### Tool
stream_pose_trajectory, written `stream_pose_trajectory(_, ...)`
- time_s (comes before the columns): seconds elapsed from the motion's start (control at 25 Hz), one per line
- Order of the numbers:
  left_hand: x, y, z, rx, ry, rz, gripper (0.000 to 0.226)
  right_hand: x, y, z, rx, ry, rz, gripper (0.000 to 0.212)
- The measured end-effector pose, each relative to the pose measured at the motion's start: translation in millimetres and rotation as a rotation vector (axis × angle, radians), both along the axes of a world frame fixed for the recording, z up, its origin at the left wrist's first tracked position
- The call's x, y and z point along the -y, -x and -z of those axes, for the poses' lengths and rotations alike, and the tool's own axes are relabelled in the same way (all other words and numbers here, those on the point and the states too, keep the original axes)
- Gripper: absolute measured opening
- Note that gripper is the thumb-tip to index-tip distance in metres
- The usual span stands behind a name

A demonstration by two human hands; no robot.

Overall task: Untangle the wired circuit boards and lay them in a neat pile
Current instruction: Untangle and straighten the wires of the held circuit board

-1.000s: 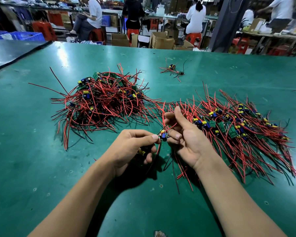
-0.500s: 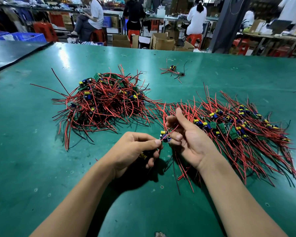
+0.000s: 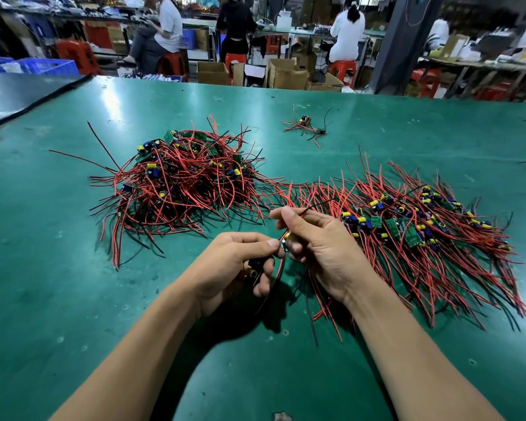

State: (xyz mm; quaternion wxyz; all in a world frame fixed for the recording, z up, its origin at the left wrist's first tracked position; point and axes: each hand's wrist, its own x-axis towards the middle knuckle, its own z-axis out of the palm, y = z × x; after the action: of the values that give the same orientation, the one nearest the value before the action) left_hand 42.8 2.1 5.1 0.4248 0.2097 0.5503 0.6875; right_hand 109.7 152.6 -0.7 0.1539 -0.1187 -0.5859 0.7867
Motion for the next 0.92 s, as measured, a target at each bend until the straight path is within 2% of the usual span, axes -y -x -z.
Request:
stream_pose_trajectory(0.16, 2, 0, 0, -0.015, -0.022, 0.088, 0.014, -6, 2, 0, -0.065, 0.024, 0.224, 0.025)
stream_pose_trajectory(0.28, 3, -1, 2, -0.031, -0.035, 0.131, 0.015, -10, 1, 2, -0.06, -0.061, 0.332, 0.033)
stream_pose_trajectory(0.44, 6, 2, 2, -0.053, -0.034, 0.156, 0.016, -15, -2, 2, -0.016, -0.178, 0.37, 0.04)
stream_pose_trajectory(0.52, 7, 3, 2, -0.059, -0.033, 0.14, 0.016, -14, -2, -1, 0.01, -0.169, 0.362, 0.042)
stream_pose_trajectory(0.64, 7, 6, 4, -0.11, 0.02, 0.054, 0.017, -17, -3, -8, 0.089, 0.117, 0.291, 0.046)
stream_pose_trajectory(0.8, 5, 7, 10, -0.43, 0.13, -0.118, 0.015, -22, -7, -18, 0.177, 0.669, 0.048, 0.041)
stream_pose_trajectory(0.92, 4, 8, 12, -0.542, 0.134, -0.203, 0.015, -24, -11, -20, 0.176, 0.848, -0.073, 0.039)
